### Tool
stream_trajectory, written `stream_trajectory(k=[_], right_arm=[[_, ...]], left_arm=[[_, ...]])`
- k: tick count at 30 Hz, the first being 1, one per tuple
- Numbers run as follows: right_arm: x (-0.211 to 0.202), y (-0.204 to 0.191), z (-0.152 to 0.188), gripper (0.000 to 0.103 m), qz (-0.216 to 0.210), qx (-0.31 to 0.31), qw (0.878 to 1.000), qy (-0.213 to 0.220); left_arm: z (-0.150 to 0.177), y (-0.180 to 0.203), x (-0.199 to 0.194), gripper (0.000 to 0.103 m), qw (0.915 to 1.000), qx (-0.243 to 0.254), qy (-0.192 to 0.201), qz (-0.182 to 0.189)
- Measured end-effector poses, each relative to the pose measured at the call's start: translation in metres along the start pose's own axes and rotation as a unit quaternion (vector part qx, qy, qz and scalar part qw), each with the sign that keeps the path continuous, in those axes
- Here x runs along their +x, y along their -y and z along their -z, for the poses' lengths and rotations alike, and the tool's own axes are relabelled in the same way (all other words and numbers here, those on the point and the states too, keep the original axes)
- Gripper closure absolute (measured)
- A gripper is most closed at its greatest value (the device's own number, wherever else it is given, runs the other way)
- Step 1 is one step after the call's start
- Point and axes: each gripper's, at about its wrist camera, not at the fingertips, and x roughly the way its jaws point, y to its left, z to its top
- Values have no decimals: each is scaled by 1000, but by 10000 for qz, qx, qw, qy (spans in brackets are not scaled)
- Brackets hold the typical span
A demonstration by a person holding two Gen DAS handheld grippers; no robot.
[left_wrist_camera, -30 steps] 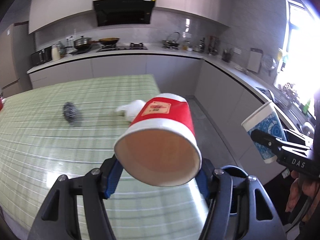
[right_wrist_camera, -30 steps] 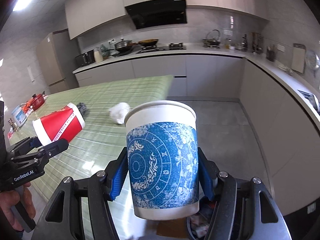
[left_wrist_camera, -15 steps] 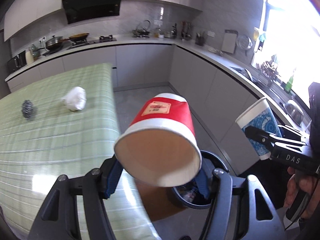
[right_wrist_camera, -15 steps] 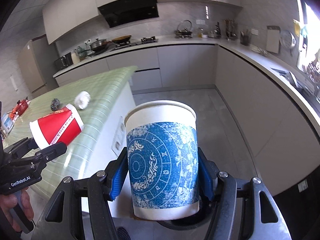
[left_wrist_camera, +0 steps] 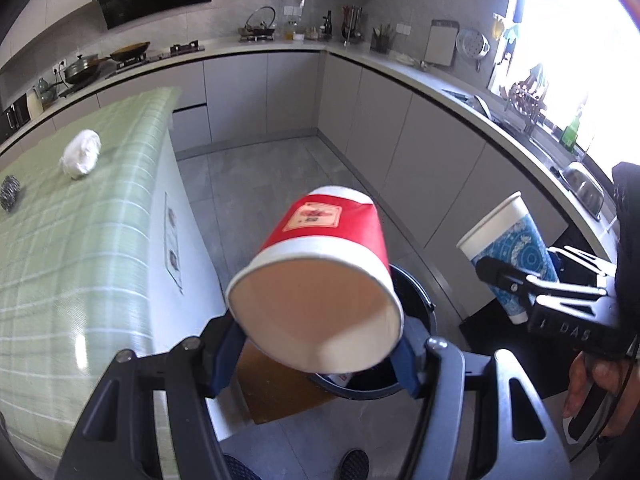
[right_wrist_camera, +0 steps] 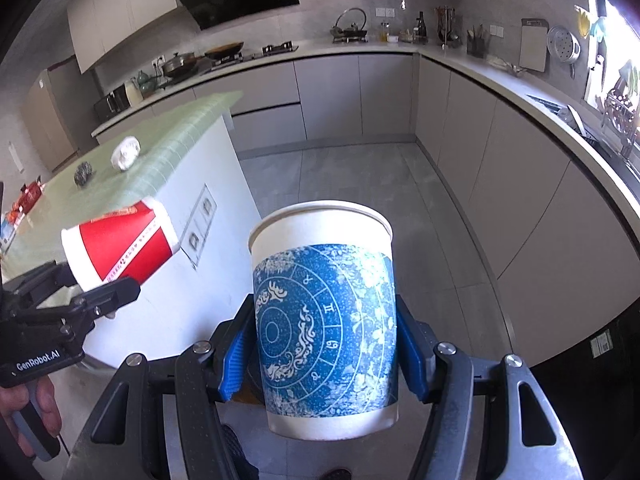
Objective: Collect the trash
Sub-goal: 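Carry the blue cup and red cup in both tools over the bin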
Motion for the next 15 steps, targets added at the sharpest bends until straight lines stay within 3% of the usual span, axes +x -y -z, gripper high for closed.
stream_trajectory(k=[15], right_arm=[[64,31,36,38,-251,-461,9963,-680]], left_arm=[[29,25,56,39,9979,-371,-522,-57]])
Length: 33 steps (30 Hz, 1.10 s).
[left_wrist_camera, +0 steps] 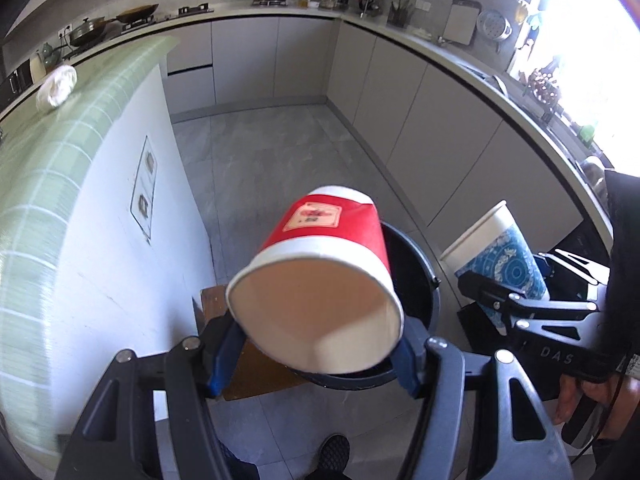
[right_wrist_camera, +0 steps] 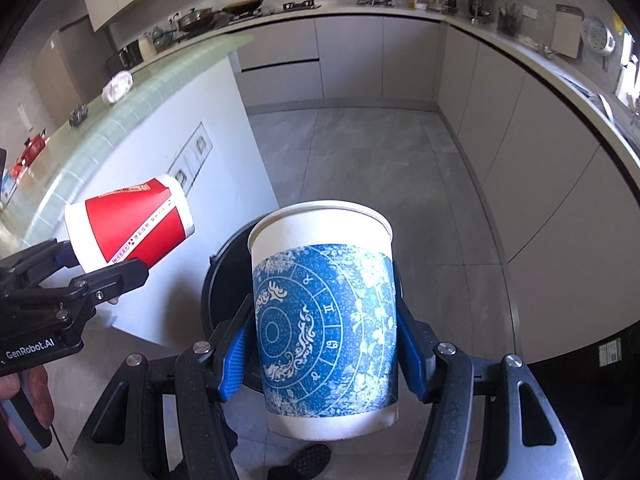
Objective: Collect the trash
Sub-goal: 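Carry the blue cup and red cup in both tools over the bin, then open both tools to drop the cups into the bin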
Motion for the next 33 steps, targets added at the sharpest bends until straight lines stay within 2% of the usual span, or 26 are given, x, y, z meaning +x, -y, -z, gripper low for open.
stream_trajectory(k=[10,20,21,22,23,24,25,26,27,30,33], right_arm=[[63,-1,7,38,-224,-418,9980,-409],[109,-1,4,38,-349,-792,9942,-636],[112,-2,5,37,-370,-877,9934,-641],[116,-5,6,34,-411,-1044,9918,-615],[118,-9,8,28,-336,-1291,9896,-543],[118,-12,10,2,-92,-1502,9875,-471],[116,-15,11,0,142,-1675,9850,-384],[112,-14,11,0,88,-1737,9842,-320],[109,-12,10,0,60,-1716,9847,-280],[100,2,9,0,239,-1644,9860,-155],[90,12,7,0,349,-1570,9870,-64]], left_arm=[[9,1,49,39,9993,-176,-289,-125],[12,1,72,38,9983,-230,-502,-208],[13,0,75,35,9981,-263,-534,-144],[13,-1,80,26,9979,-262,-573,-162],[13,-3,87,22,9969,-233,-637,-397],[14,-3,90,20,9954,-192,-676,-653],[15,-4,86,17,9956,-187,-586,-711],[14,-6,81,9,9959,-238,-498,-719],[14,-8,76,7,9957,-321,-434,-757],[12,-13,60,6,9950,-533,-251,-804],[12,-10,51,6,9948,-541,-174,-841]])
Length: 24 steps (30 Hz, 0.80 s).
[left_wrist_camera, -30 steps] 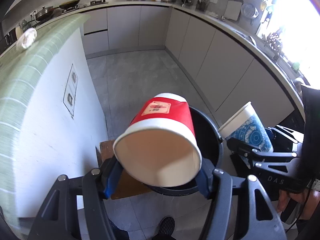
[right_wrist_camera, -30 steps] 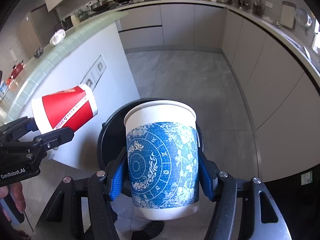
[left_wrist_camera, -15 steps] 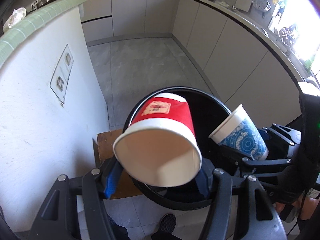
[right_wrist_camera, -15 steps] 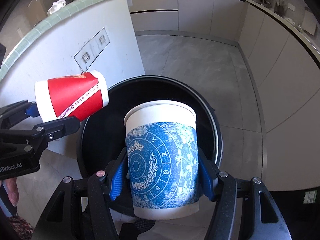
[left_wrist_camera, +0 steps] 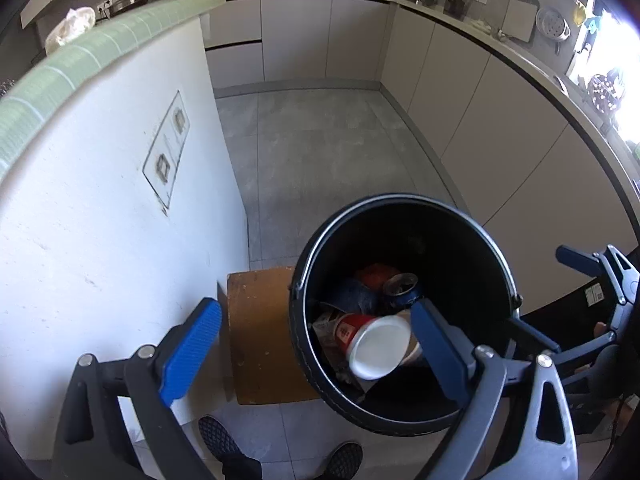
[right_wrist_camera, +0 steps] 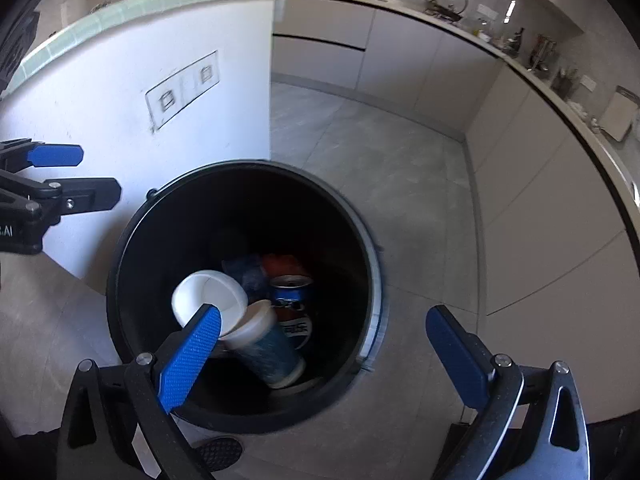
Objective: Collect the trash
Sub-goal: 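Open both tools to drop the cups into the bin, then move both open tools back toward the scrubber and tissue on the island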
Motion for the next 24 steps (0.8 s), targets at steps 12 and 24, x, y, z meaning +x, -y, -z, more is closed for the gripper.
stream_trajectory(k=[12,24], right_arm=[[-51,9,-19,0,40,391,9988,303],[-117,-17,-75,0,-650,1134,9853,1100]], left_arm=[[-14,11,-45,6,9994,117,278,138],[-37,-39,-137,6,9937,-117,1074,-290]])
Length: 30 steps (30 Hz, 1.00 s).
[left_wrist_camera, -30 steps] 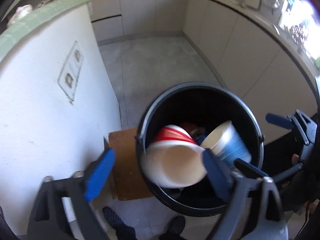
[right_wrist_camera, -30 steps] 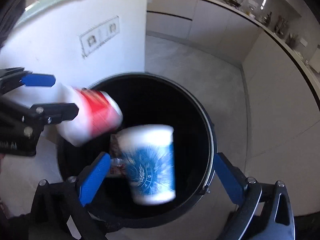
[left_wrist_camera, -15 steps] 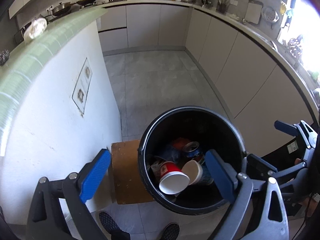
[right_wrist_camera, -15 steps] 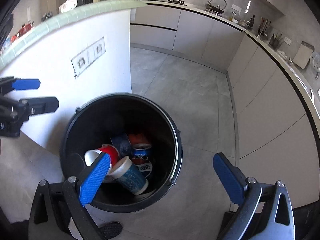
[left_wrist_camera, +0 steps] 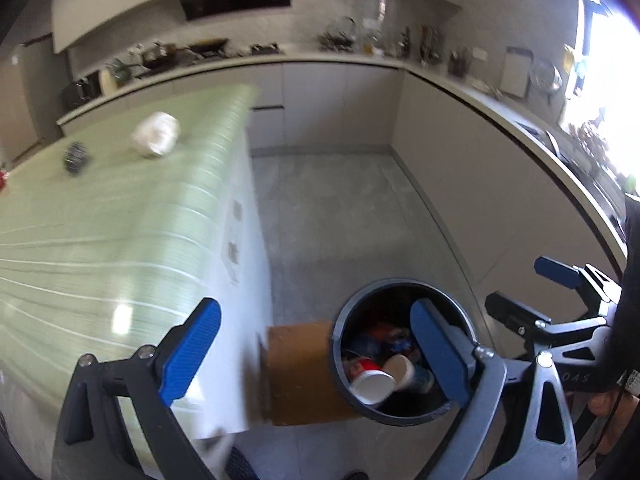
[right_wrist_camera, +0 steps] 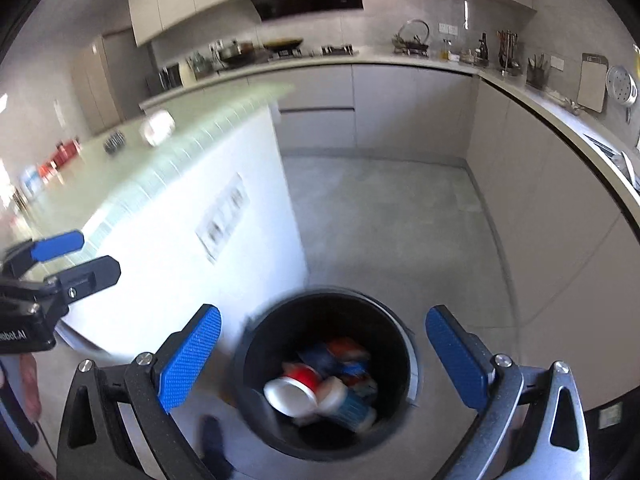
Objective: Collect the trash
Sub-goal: 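Move both open tools back toward the scrubber and tissue on the island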
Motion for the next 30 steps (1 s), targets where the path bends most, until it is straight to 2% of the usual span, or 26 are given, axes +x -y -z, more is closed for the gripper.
stream_trajectory(k=[4,15,17,23,30], right_arm=[[-3,-38,-19,0,-48,-170,9998,-82],[6,-130,-69,0,-115,-333,9993,-86],[8,-146,-78,0,-139,-405,9991,-33],[28,-199,-112,0,-243,-553,9981,128],[83,-252,-146,0,-260,-548,9981,70]], left_arm=[[-3,-35,-15,6,9994,-140,208,-258],[-15,-141,-37,6,9956,-706,434,-444],[-19,-159,-37,2,9945,-773,495,-504],[-34,-221,-25,1,9918,-911,537,-723],[-50,-291,13,1,9907,-1047,397,-771]])
